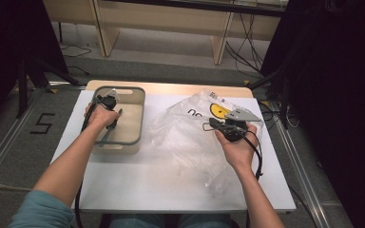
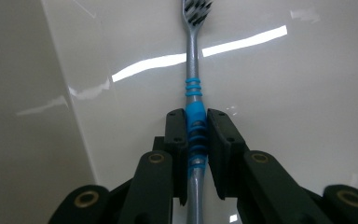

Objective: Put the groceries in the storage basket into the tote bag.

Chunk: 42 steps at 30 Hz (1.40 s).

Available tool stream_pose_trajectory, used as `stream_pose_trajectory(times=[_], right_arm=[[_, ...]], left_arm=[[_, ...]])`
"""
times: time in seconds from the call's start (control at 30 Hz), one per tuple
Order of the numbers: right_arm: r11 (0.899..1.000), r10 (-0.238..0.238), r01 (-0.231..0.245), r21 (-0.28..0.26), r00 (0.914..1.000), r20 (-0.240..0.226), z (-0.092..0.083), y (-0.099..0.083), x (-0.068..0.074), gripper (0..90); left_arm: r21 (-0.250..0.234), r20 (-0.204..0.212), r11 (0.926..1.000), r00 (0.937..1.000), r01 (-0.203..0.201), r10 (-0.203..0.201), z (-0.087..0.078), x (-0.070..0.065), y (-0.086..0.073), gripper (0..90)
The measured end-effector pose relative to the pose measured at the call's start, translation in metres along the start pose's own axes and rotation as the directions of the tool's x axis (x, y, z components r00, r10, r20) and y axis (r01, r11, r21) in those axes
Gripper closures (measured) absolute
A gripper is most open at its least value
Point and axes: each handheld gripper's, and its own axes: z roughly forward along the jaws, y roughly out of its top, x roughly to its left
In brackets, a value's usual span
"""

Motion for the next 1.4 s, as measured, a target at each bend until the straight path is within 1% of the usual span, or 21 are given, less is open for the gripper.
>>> stream_pose_trajectory(times=[0.07,0.1,0.37,0.7,0.77,0.9,0.93,1.2,1.4], right_arm=[[1.000,0.001,-0.001,-0.002,1.0000,0.001,0.000,0.000,0.000,90.0],[1.000,0.001,-0.001,-0.002,1.0000,0.001,0.000,0.000,0.000,90.0],[1.000,0.002,-0.002,-0.001,1.0000,0.002,0.000,0.000,0.000,90.0],[1.000,0.000,0.000,-0.006,1.0000,0.005,0.000,0.000,0.000,90.0],[1.000,0.000,0.000,-0.005,1.0000,0.005,0.000,0.000,0.000,90.0],[1.000,0.003,-0.003,-0.006,1.0000,0.005,0.000,0.000,0.000,90.0],[1.000,0.001,-0.001,-0.006,1.0000,0.004,0.000,0.000,0.000,90.0],[1.000,0.000,0.000,-0.007,1.0000,0.005,0.000,0.000,0.001,90.0],[1.000,-0.001,0.001,-0.003,1.0000,0.007,0.000,0.000,0.001,90.0]], left_arm=[[-0.003,0.004,1.0000,1.0000,0.000,0.000,0.000,0.000,0.000,78.5],[-0.011,0.014,0.9999,0.9999,0.002,-0.002,-0.001,0.000,0.000,78.5],[-0.051,0.015,0.9987,0.9999,-0.004,0.005,-0.007,-0.001,0.001,78.5],[-0.113,0.028,0.9936,0.9996,-0.003,0.007,-0.017,0.001,-0.001,78.5],[-0.127,0.028,0.9919,0.9996,-0.004,0.007,-0.020,0.001,-0.001,78.5],[-0.161,0.050,0.9869,0.9988,0.007,0.001,-0.026,0.002,-0.002,78.5],[-0.168,0.048,0.9858,0.9988,0.008,0.000,-0.027,0.002,-0.002,78.5],[-0.203,0.048,0.9791,0.9988,0.008,0.002,-0.034,0.004,-0.004,78.5],[-0.235,0.066,0.9719,0.9978,0.018,-0.003,-0.040,0.003,-0.005,78.5]])
